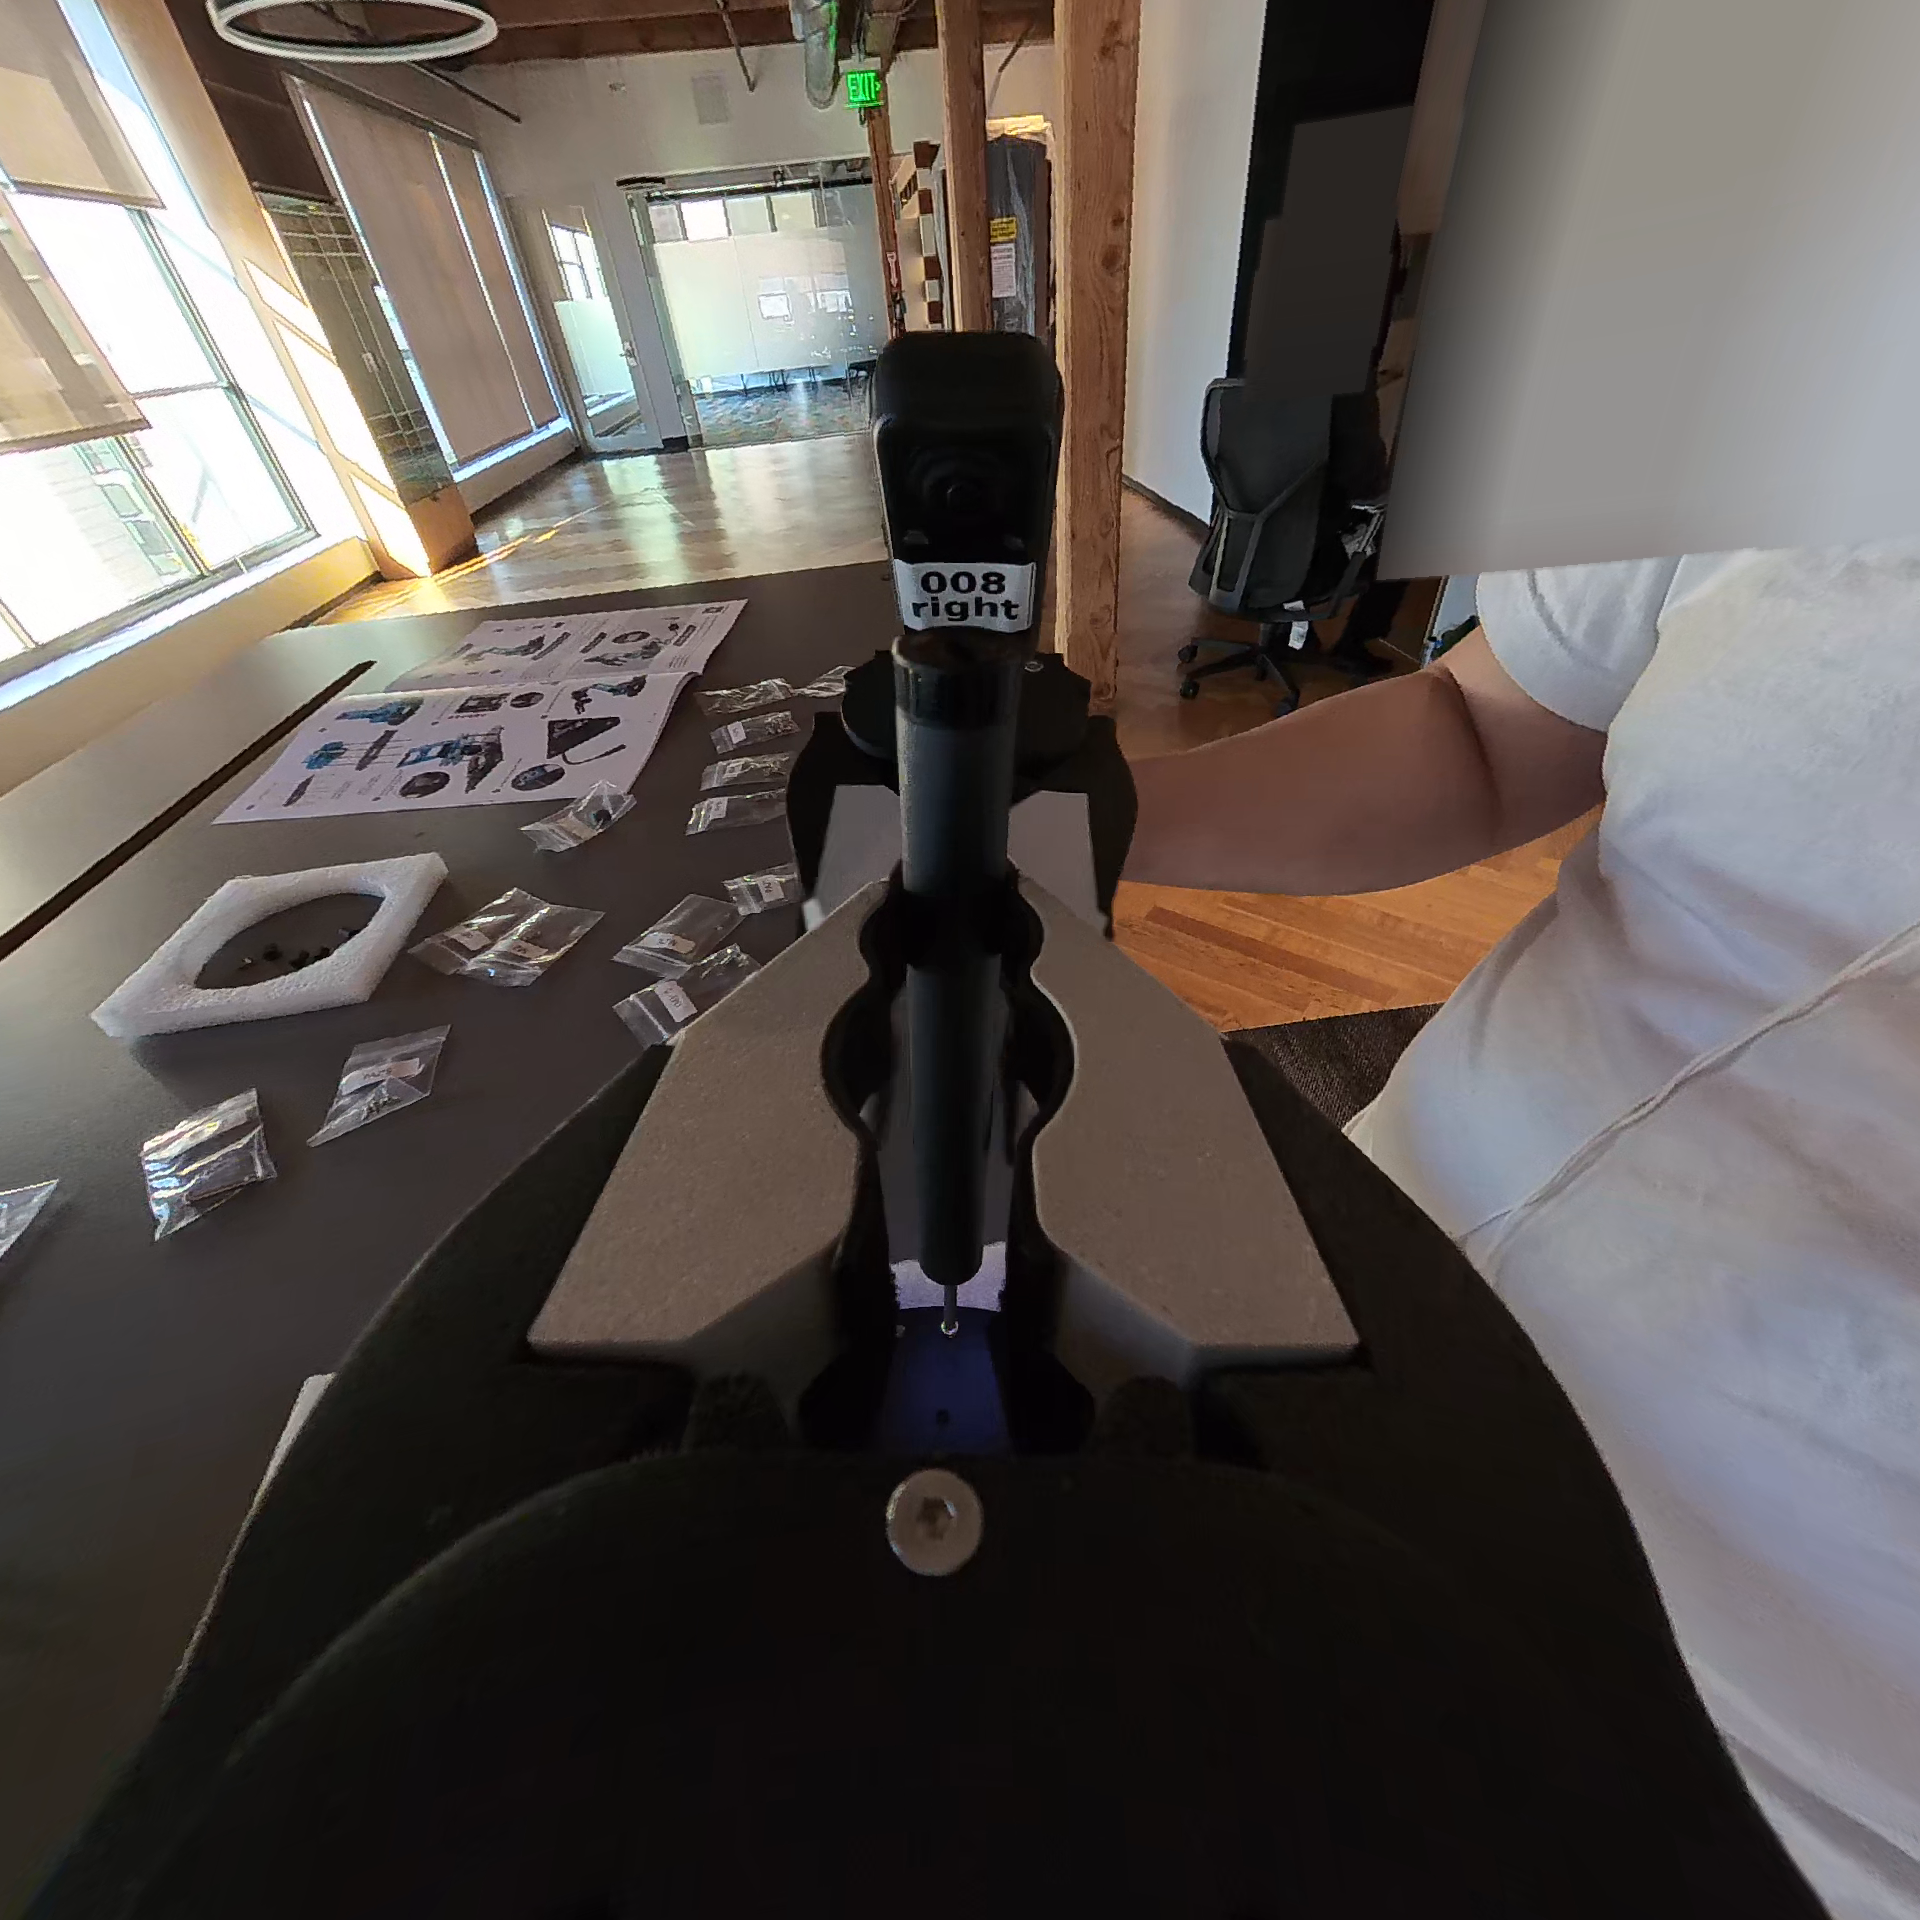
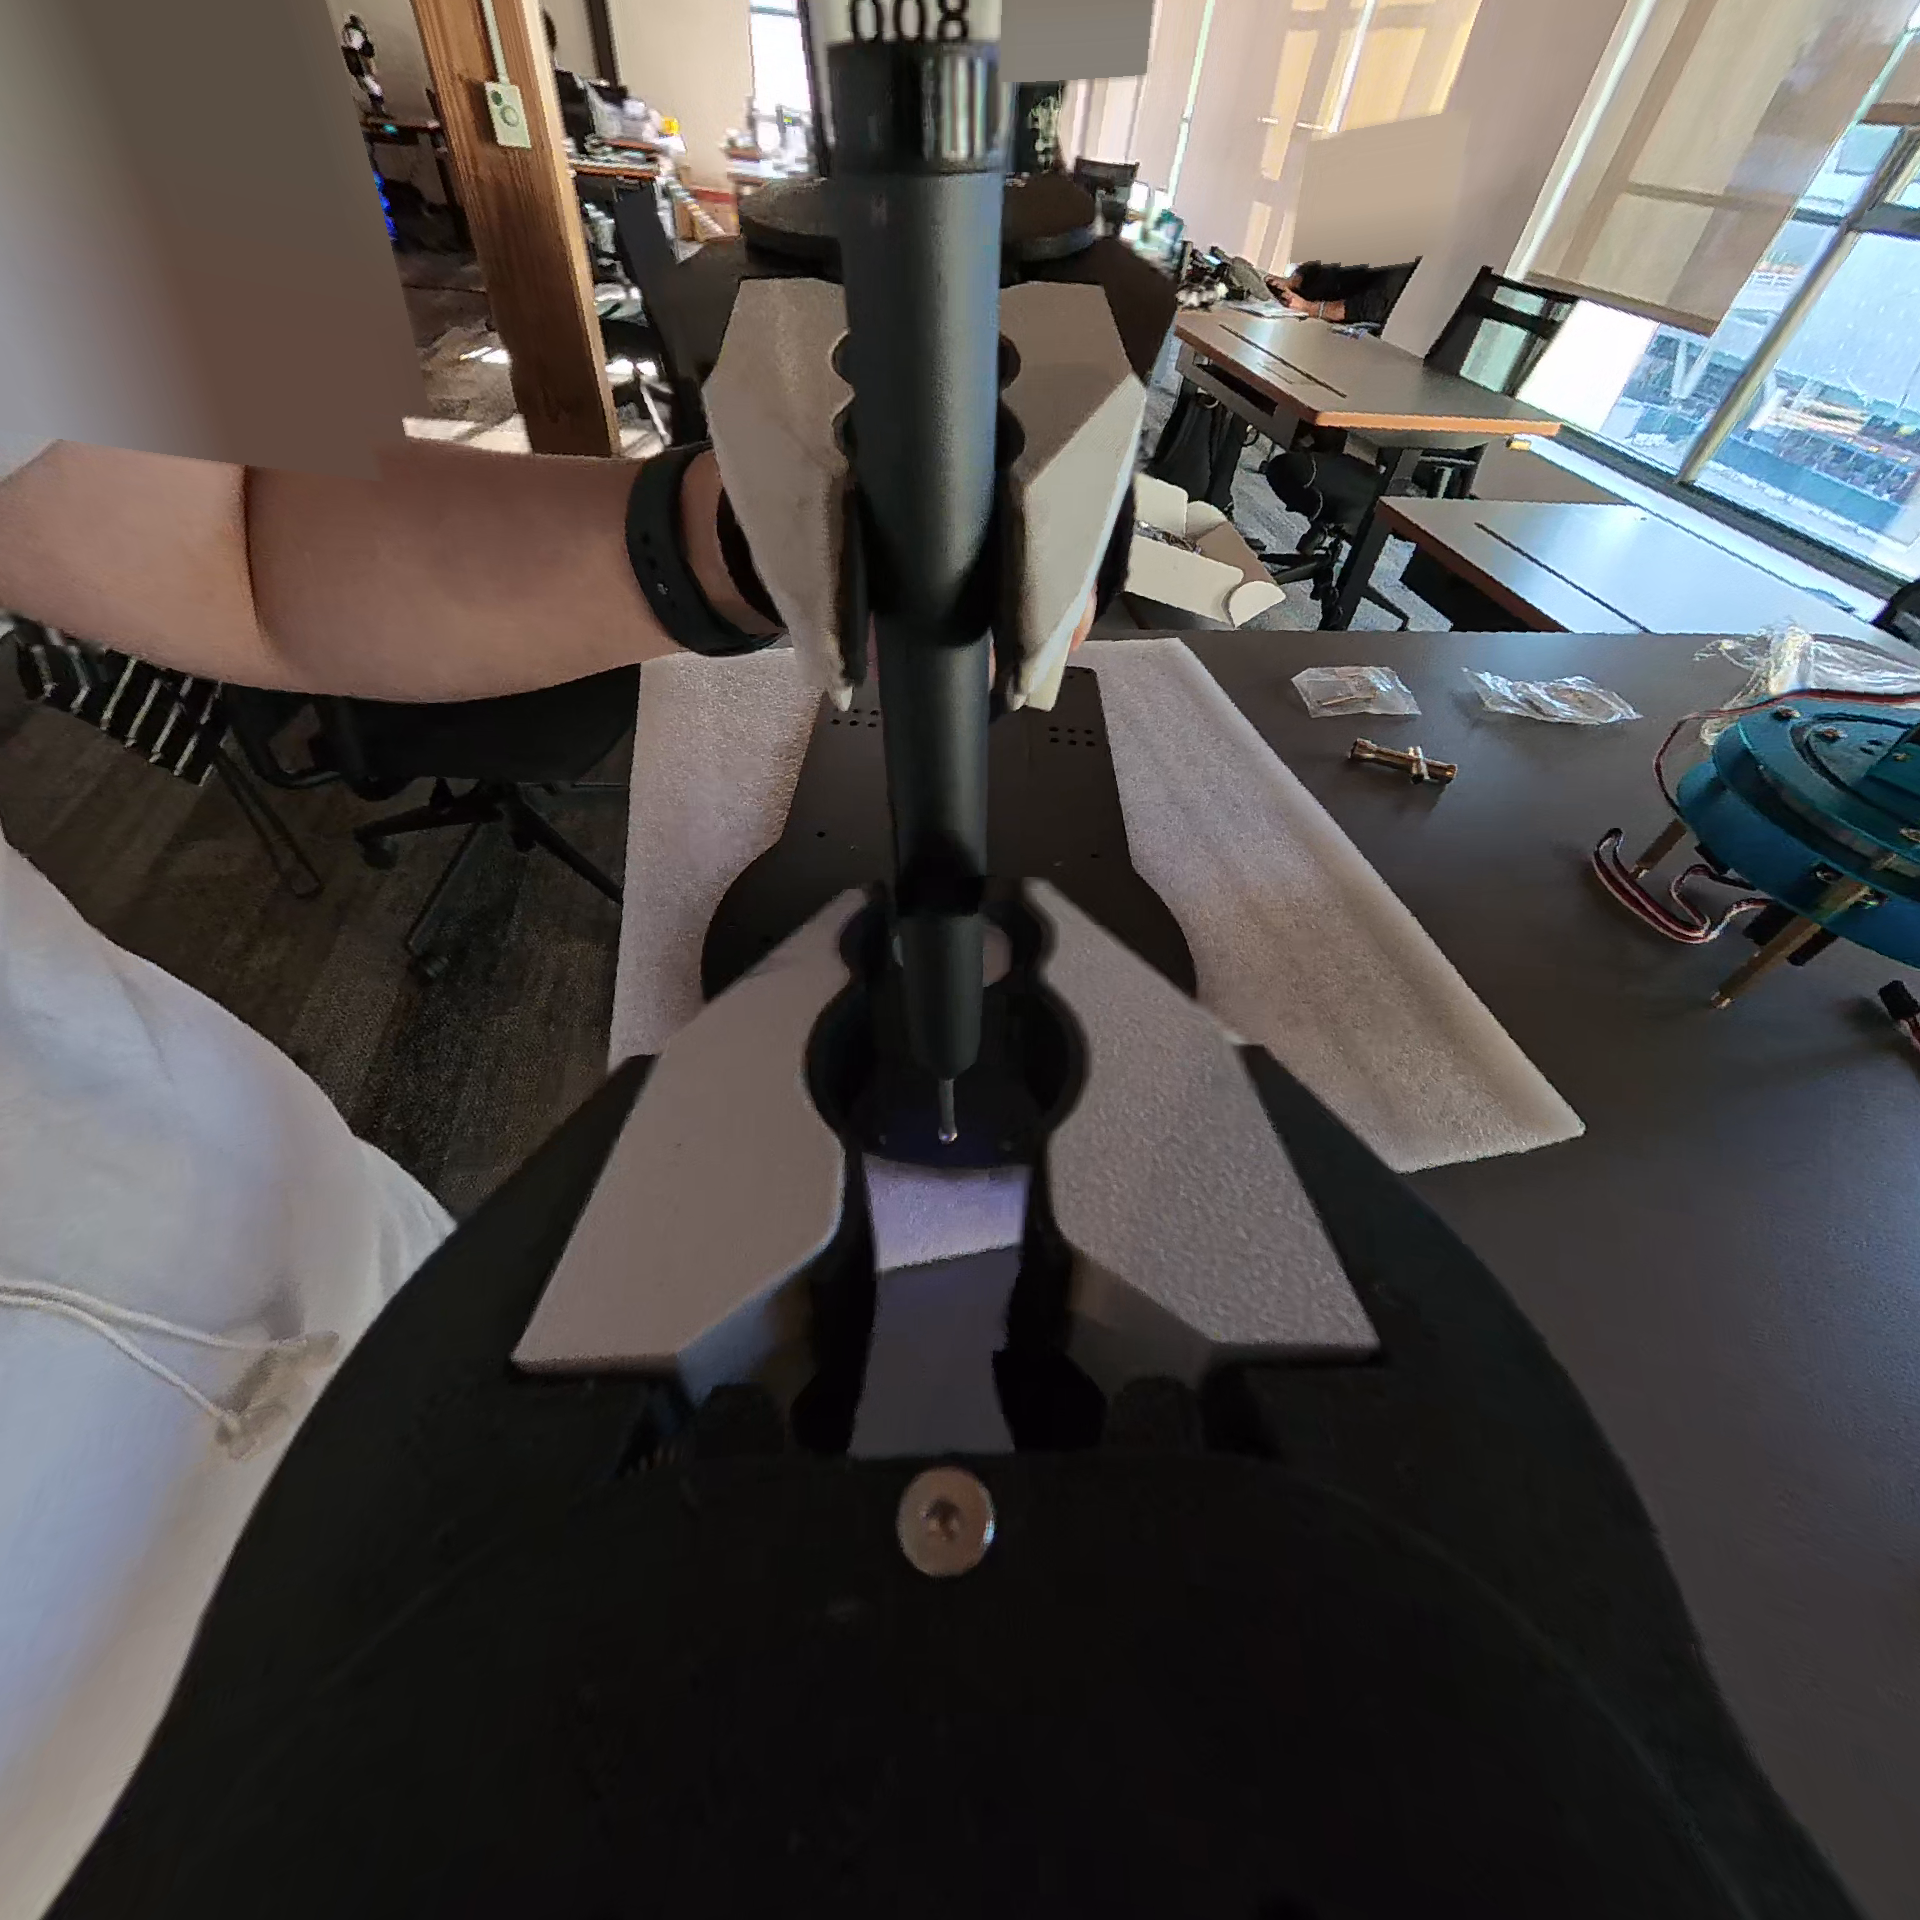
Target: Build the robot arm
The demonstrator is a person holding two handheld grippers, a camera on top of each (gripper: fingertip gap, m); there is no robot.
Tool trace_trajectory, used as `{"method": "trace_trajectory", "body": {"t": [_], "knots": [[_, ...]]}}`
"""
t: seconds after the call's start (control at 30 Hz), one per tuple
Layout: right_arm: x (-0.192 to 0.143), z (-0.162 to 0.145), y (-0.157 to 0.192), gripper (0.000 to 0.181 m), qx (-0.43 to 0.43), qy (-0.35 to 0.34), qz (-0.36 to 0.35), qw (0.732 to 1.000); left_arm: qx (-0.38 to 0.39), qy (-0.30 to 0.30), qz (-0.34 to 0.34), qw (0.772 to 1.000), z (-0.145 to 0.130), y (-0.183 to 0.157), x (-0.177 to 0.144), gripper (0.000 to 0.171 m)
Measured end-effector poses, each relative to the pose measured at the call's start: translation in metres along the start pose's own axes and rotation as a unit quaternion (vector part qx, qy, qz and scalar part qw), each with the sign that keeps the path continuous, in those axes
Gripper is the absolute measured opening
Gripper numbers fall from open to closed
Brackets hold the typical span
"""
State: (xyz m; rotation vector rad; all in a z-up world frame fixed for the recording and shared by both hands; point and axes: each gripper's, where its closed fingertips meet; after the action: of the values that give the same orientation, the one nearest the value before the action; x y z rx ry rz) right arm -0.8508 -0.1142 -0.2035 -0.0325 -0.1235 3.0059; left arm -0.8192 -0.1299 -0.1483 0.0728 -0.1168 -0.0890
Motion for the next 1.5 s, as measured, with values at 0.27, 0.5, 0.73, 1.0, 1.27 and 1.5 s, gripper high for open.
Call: {"method": "trace_trajectory", "body": {"t": [0.27,0.5,0.73,1.0,1.27,1.5], "knots": [[0.012,0.021,-0.004,0.017,-0.018,-0.011,-0.012,1.000,-0.001,-0.013,0.028,1.000,0.017,0.007,0.010,0.015],[-0.014,0.048,-0.020,0.016,0.061,0.020,-0.016,0.998,-0.098,-0.026,0.126,0.987,0.036,0.038,0.023,0.060],[-0.073,0.025,-0.052,0.016,0.292,0.155,-0.015,0.944,-0.177,0.106,0.272,0.940,-0.064,0.014,-0.039,0.047],[-0.117,-0.049,-0.071,0.016,0.422,0.339,-0.012,0.840,-0.098,0.331,0.389,0.854,-0.129,-0.013,-0.073,0.066],[-0.116,-0.092,-0.071,0.016,0.406,0.408,-0.022,0.817,-0.142,0.367,0.415,0.821,-0.147,-0.013,-0.062,0.069],[-0.110,-0.105,-0.069,0.016,0.369,0.422,-0.064,0.826,-0.168,0.385,0.414,0.808,-0.146,-0.011,-0.064,0.062]]}}
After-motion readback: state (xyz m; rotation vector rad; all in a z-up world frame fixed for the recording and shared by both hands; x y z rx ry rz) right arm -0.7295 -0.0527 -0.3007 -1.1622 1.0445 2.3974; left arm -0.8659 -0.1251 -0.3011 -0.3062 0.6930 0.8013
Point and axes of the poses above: each gripper's, where its closed fingertips meet, x out along the fingers, z out of its top, y = z × x across the jaws, and after that the axes turned 13 degrees about -y, right-handed
